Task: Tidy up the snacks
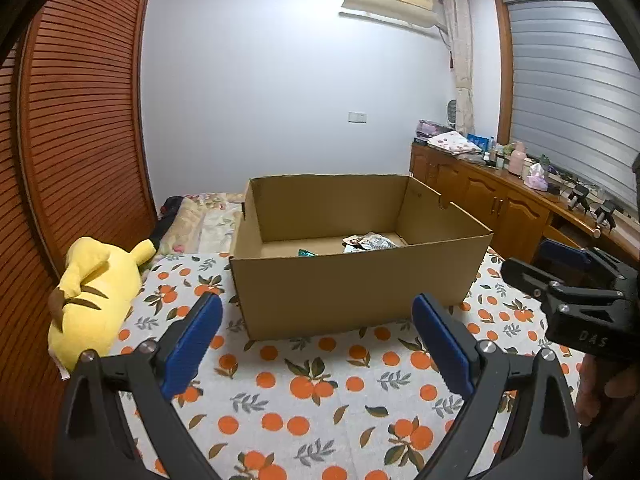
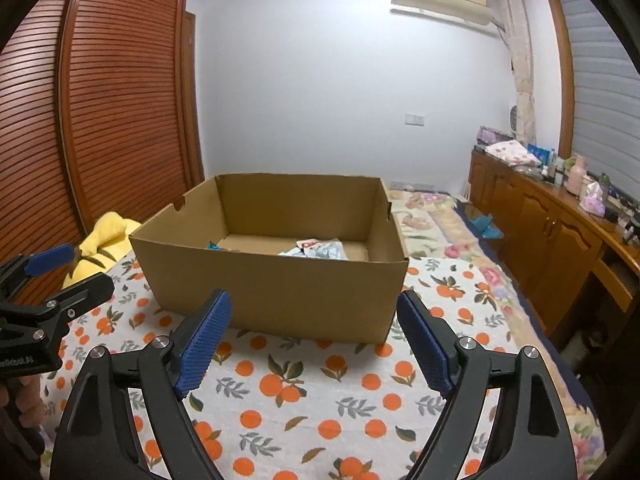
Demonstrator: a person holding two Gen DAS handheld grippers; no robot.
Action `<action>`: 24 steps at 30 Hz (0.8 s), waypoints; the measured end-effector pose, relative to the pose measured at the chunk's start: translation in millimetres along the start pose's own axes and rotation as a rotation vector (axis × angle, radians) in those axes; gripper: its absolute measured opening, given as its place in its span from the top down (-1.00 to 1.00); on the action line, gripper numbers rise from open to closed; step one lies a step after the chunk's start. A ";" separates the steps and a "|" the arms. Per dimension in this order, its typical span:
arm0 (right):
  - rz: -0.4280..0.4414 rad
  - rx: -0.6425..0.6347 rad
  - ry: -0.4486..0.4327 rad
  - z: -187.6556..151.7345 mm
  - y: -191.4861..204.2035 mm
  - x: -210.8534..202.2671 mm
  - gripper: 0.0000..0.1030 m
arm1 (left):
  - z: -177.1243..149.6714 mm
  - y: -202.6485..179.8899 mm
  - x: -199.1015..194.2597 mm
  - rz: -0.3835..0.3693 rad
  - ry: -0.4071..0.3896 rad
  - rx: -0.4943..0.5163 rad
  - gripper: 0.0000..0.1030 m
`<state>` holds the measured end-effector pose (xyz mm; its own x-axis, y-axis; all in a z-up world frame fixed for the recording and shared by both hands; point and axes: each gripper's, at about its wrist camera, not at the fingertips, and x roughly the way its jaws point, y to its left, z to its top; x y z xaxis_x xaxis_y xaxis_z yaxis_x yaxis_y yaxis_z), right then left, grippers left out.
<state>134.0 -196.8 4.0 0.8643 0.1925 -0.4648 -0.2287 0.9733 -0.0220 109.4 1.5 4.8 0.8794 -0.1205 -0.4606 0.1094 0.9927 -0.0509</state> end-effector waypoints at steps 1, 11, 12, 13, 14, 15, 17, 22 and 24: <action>-0.003 -0.001 -0.004 -0.7 -0.1 -3.4 -0.68 | -0.6 -0.3 -3.2 0.000 0.000 -0.001 -0.88; 0.004 0.020 -0.042 2.0 -2.3 -45.9 -0.68 | -8.6 0.9 -35.8 0.057 -0.004 -0.003 -0.88; 0.005 0.022 -0.047 2.8 -3.0 -49.3 -0.68 | -9.2 0.2 -41.2 0.056 -0.006 -0.004 -0.88; 0.005 0.023 -0.053 3.6 -3.0 -53.5 -0.68 | -9.3 0.3 -44.3 0.056 -0.007 -0.004 -0.88; 0.004 0.022 -0.059 4.5 -2.7 -57.7 -0.68 | -9.3 0.5 -47.5 0.059 -0.010 -0.004 -0.88; 0.003 0.021 -0.062 5.0 -2.4 -61.2 -0.68 | -9.5 0.5 -51.4 0.064 -0.013 -0.002 -0.88; 0.006 0.024 -0.070 4.9 -1.5 -68.3 -0.68 | -9.1 0.8 -56.9 0.067 -0.021 -0.003 -0.88; 0.007 0.028 -0.082 2.6 -2.0 -80.7 -0.68 | -9.2 -0.4 -70.9 0.071 -0.043 0.002 -0.88; 0.000 0.022 -0.086 -0.5 -0.4 -84.0 -0.68 | -9.3 -0.9 -74.2 0.070 -0.046 0.002 -0.88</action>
<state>61.3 -213.4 42.6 0.8995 0.2019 -0.3875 -0.2196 0.9756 -0.0016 39.7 9.5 30.8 0.9051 -0.0515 -0.4220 0.0483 0.9987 -0.0182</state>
